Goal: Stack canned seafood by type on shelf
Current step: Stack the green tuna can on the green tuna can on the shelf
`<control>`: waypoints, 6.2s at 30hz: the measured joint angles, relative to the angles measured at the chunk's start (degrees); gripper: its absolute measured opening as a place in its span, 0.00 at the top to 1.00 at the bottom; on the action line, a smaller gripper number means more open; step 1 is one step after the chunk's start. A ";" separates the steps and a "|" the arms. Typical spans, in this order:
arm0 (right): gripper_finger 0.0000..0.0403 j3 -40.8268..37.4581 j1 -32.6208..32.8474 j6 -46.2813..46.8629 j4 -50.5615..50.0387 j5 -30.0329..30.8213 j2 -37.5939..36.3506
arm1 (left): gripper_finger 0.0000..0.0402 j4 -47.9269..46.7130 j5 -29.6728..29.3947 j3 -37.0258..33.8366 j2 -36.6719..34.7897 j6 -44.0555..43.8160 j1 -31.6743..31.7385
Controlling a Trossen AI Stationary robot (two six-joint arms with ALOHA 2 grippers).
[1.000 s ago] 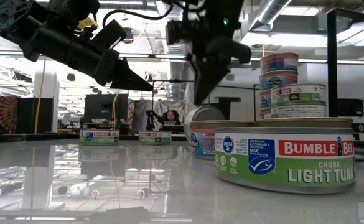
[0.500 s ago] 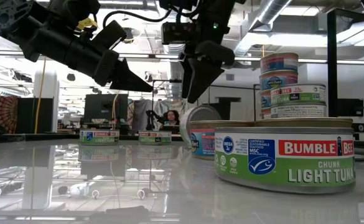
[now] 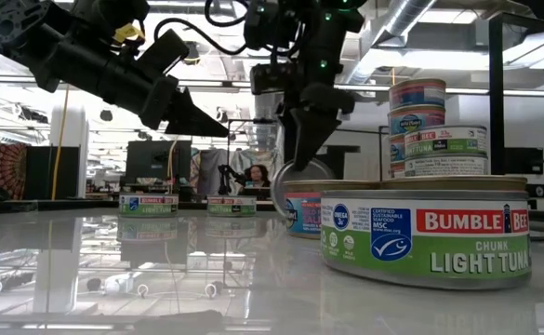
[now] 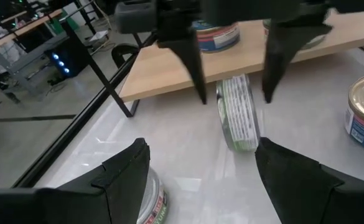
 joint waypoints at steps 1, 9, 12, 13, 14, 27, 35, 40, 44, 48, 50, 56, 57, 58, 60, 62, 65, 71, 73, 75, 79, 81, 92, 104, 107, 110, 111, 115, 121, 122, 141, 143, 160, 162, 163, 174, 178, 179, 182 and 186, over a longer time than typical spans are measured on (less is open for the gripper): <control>0.24 0.00 -0.07 -0.15 -0.15 -0.43 0.02 | 0.31 -0.01 -0.04 0.00 0.00 0.02 0.13; 0.29 0.00 -0.71 1.18 0.00 -3.24 0.02 | 0.31 0.00 -0.37 0.02 0.00 0.57 0.50; 0.31 0.00 -0.66 1.20 -0.02 -3.28 0.02 | 0.31 0.02 -0.37 0.00 0.00 0.56 0.50; 0.31 0.00 -0.66 1.20 -0.04 -3.28 0.02 | 0.31 0.02 -0.37 0.00 0.00 0.56 0.50; 0.31 -0.07 -0.66 1.22 -0.05 -3.30 0.02 | 0.31 0.02 -0.37 0.00 0.00 0.54 0.50; 0.40 -4.24 -0.73 2.89 2.03 -4.21 0.04 | 0.31 0.11 -0.35 0.00 0.00 0.43 0.50; 0.61 -4.20 -0.72 1.42 1.41 -4.24 -0.03 | 0.31 0.34 -0.87 0.01 0.00 0.83 0.48; 0.61 -1.28 -0.73 2.35 -4.18 -4.22 -0.03 | 0.31 1.07 -12.75 0.00 -1.75 4.50 -0.44; 0.61 1.67 -0.73 3.39 -7.99 -3.96 -0.03 | 0.31 1.05 -12.95 -0.16 -4.34 6.32 -2.15; 0.61 3.63 -0.62 3.80 -10.08 -2.56 -0.03 | 0.31 -0.27 -14.93 -0.22 -6.37 7.32 -3.50; 0.61 4.21 -0.55 3.80 -10.57 -2.41 -0.03 | 0.31 -0.73 -15.26 -0.22 -7.28 7.16 -3.88; 0.61 6.51 -0.38 4.82 -15.26 -2.36 -0.26 | 0.31 -0.88 -14.62 -0.24 -8.87 8.75 -5.89; 0.61 6.93 -0.20 5.17 -15.91 -2.36 -0.57 | 0.31 -0.30 -13.76 -0.24 -8.85 9.84 -6.34; 0.61 7.29 -0.05 5.31 -16.13 -2.48 -1.09 | 0.31 -0.03 -12.28 -0.24 -8.85 10.82 -6.91; 0.61 7.45 0.29 5.49 -16.15 -3.80 -2.72 | 0.31 0.37 -8.60 -0.24 -8.67 12.86 -7.92; 0.61 7.45 0.66 6.49 -16.66 -7.05 -4.80 | 0.31 0.76 -4.73 -0.24 -8.30 14.56 -8.73; 0.61 7.45 1.43 9.48 -17.57 -10.43 -8.27 | 0.31 1.89 0.40 -0.28 -7.83 16.21 -9.87; 0.61 7.45 3.65 17.30 -20.74 -16.27 -15.00 | 0.31 11.16 7.19 -0.50 -2.20 18.66 -11.07; 0.61 7.48 4.62 19.01 -23.44 -16.46 -16.61 | 0.31 14.94 7.67 -0.50 1.20 18.82 -11.01; 0.61 6.35 5.28 20.58 -25.59 -16.98 -18.69 | 0.31 19.48 7.43 -0.50 4.70 19.27 -10.84; 0.61 1.84 5.85 25.36 -22.85 -18.94 -24.35 | 0.31 25.39 6.49 -0.48 9.84 20.80 -10.89; 0.61 -1.36 6.11 27.81 -20.51 -19.10 -27.21 | 0.31 26.73 5.10 -0.48 11.07 21.40 -11.14; 0.61 -26.30 8.57 42.48 -0.58 -20.34 -46.42 | 0.31 26.77 2.70 -0.48 10.36 22.22 -11.30; 0.60 -47.17 9.78 60.49 19.59 -15.24 -62.27 | 0.31 26.96 2.58 -0.48 10.36 24.21 -11.30; 0.61 -51.33 10.56 63.48 23.56 -15.26 -64.19 | 0.31 28.25 2.60 -0.48 10.36 26.15 -11.15; 0.61 -53.80 11.08 65.27 26.85 -15.14 -65.82 | 0.31 29.63 2.81 -0.48 10.34 27.66 -10.80; 0.61 -54.51 11.26 65.67 28.70 -14.76 -66.50 | 0.31 30.00 3.08 -0.48 10.34 27.84 -10.59; 0.59 -56.75 11.52 68.09 31.35 -12.35 -69.51 | 0.31 30.75 5.03 -0.48 10.34 27.38 -9.16; 0.61 -60.86 11.51 73.53 32.00 -9.81 -73.41 | 0.31 30.72 8.65 -0.48 10.34 24.28 -6.35; 0.61 -61.65 11.49 74.11 32.02 -9.47 -73.92 | 0.31 30.74 9.55 -0.48 10.34 23.86 -5.93; 0.60 -75.16 11.45 80.86 38.63 -5.18 -84.91 | 0.31 29.59 13.71 -0.48 10.34 22.17 -4.37; 0.60 -76.33 11.43 81.29 39.53 -5.11 -86.44 | 0.31 29.59 13.71 -0.48 10.34 22.16 -4.37; 0.59 -77.64 11.34 84.87 36.34 -2.09 -91.78 | 0.31 29.68 15.17 -0.48 10.34 21.76 -4.37; 0.59 -77.64 11.34 84.87 36.42 -2.04 -91.54 | 0.31 29.68 15.17 -0.48 10.34 21.76 -4.37; 0.59 -77.64 11.34 84.87 36.36 -2.04 -91.54 | 0.31 29.68 15.17 -0.48 10.34 21.76 -4.37; 0.57 -77.57 8.33 88.03 34.97 -2.15 -91.12 | 0.31 29.70 15.17 -0.48 10.34 21.79 -4.37; 0.52 -77.57 8.32 88.30 35.13 -2.36 -90.26 | 0.31 29.71 15.17 -0.48 10.34 21.79 -4.37; 0.50 -77.57 8.33 88.32 35.12 -2.39 -89.94 | 0.31 29.72 15.17 -0.48 10.34 21.79 -4.37; 0.44 -77.57 8.34 89.32 35.02 -2.61 -89.05 | 0.31 29.71 15.17 -0.48 10.34 21.79 -4.37; 0.37 -77.57 8.34 90.52 35.43 -3.79 -88.21 | 0.31 29.70 15.17 -0.48 10.34 21.74 -4.37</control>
